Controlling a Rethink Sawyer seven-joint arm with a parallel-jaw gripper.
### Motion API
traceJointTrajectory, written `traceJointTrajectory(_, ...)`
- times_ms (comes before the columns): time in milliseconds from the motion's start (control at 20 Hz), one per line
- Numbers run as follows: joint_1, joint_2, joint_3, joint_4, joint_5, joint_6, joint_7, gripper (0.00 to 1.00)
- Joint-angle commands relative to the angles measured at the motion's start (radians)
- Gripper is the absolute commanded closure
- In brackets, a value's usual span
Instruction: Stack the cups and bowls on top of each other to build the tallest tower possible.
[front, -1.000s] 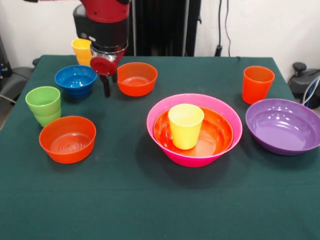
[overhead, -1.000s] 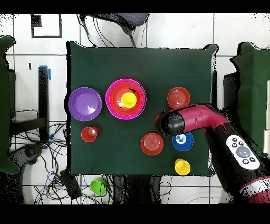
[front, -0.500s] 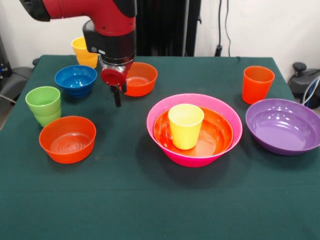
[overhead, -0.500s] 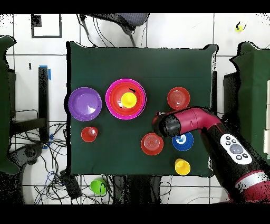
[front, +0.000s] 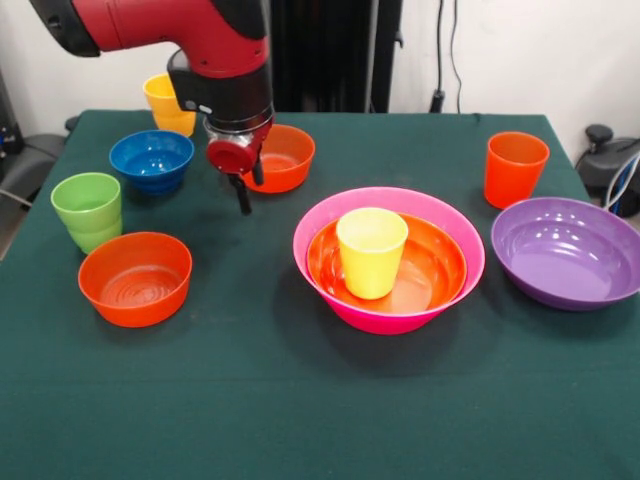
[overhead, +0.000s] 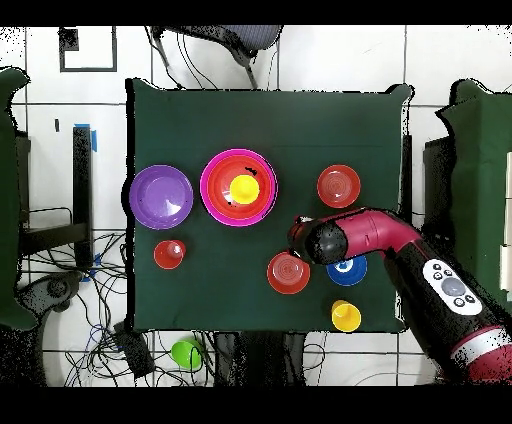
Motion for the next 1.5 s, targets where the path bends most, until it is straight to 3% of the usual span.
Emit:
traceJointTrajectory(50,-0.002,-0.021,0.076,0.058,0.038,0.048,-0.139,0.0)
traceJointTrajectory(300,-0.015,-0.063,0.106,0.072,0.091,0.11,-0.164,0.0)
traceJointTrajectory(750,-0.033,-0.076,0.124,0.074,0.112,0.138,-0.186,0.0)
traceJointTrajectory(1500,0.02,-0.035,0.013,0.018,-0.037,0.142,-0.192,0.0)
